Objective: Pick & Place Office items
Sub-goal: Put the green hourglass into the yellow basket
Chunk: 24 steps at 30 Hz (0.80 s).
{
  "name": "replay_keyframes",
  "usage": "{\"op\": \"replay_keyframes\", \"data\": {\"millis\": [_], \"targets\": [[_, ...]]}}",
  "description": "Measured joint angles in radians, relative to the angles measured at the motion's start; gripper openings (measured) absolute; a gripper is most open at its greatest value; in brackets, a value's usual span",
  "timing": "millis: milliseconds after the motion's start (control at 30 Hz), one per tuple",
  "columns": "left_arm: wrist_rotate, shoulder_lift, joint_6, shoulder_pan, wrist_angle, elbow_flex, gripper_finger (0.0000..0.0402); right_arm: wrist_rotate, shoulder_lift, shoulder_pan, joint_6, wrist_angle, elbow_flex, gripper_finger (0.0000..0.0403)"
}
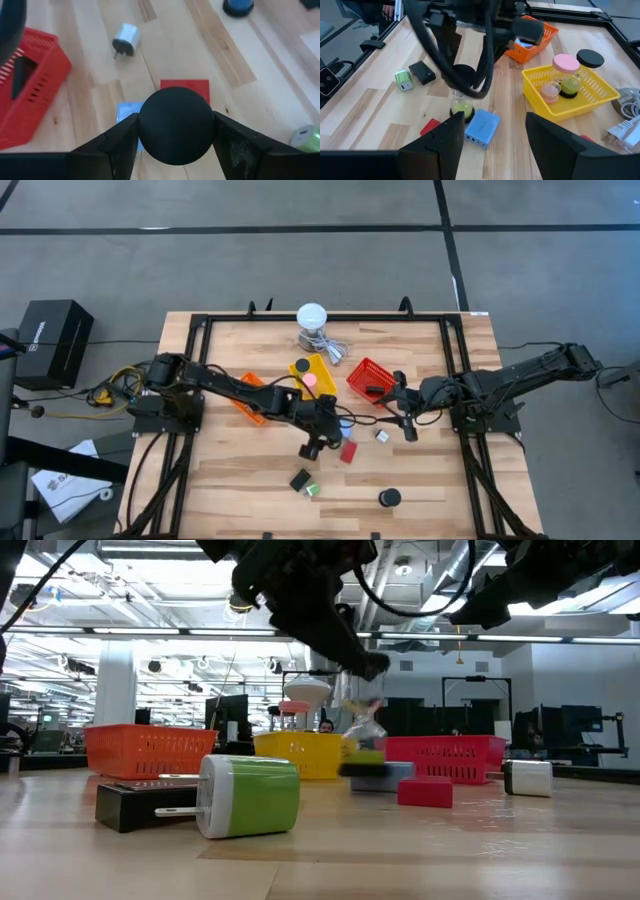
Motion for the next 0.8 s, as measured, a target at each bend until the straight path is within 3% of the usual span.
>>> {"op": "replay_keyframes", "data": {"millis": [467,800], "targets": [[-0.086,-0.221,0.003,0.134,-0.07,0.0,0.0216,0.0,0.0,0.0,0.0,-0.009,0.0,0.0202],[-0.086,-0.228,0.04,0.332,-0.096,-0.013,0.0217,0.0,0.0,0.0,0.0,-0.011,0.0,0.0202]]}}
